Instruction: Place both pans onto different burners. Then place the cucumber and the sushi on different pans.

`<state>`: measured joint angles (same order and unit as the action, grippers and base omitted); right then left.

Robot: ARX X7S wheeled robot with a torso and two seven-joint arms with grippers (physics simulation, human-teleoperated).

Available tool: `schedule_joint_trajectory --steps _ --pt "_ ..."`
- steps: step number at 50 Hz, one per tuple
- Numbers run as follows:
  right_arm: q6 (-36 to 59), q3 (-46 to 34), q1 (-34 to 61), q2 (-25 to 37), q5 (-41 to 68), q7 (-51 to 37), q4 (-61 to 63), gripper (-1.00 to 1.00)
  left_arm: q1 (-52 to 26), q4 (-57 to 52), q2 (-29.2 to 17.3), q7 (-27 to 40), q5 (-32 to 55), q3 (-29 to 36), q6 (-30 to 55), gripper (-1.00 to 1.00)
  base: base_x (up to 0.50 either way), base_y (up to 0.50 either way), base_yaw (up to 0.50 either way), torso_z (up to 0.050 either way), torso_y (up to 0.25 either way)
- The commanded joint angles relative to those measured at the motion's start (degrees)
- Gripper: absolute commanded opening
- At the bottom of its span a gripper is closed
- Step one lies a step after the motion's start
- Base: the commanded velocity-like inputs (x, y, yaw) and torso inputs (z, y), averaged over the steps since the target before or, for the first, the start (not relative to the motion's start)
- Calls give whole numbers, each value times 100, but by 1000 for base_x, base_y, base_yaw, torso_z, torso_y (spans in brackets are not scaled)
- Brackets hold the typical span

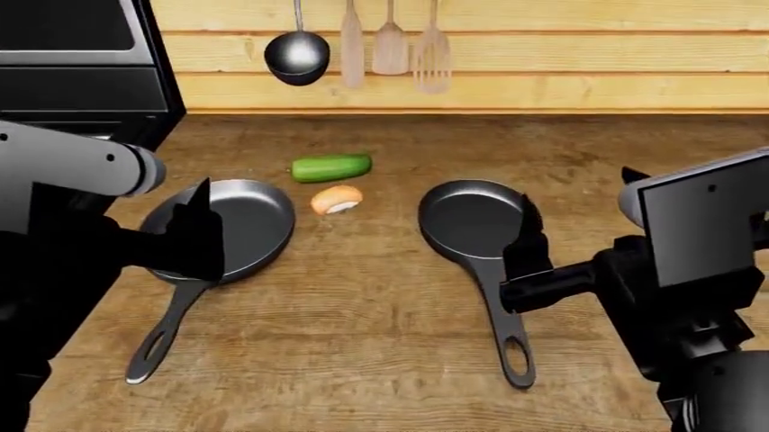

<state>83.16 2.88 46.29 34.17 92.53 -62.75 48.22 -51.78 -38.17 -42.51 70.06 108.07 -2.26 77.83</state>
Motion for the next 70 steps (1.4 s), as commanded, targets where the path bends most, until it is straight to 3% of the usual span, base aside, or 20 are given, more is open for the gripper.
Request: schedule_joint_trajectory --steps 1,4,9,38,70 --pt "-327 -518 259 200 937 -1060 -519 100 148 -12 11 -216 -201 -43 2 100 0 0 0 0 0" --pt "-588 -1270 589 228 1679 -1840 -1104 100 282 -21 51 -402 -374 -125 29 100 0 0 0 0 0" --pt "-675 -1608 603 -58 1625 -1851 -1479 100 591 -86 51 -702 -642 -351 37 100 0 0 0 0 0" --pt "-1018 -1782 34 -555 689 -1119 -2143 100 707 -88 -62 -818 -830 -260 -93 100 0 0 0 0 0" --pt "-1382 -1939 -379 -625 -443 -38 -2849 100 572 -51 -144 -747 -741 -8 -260 100 0 0 0 0 0"
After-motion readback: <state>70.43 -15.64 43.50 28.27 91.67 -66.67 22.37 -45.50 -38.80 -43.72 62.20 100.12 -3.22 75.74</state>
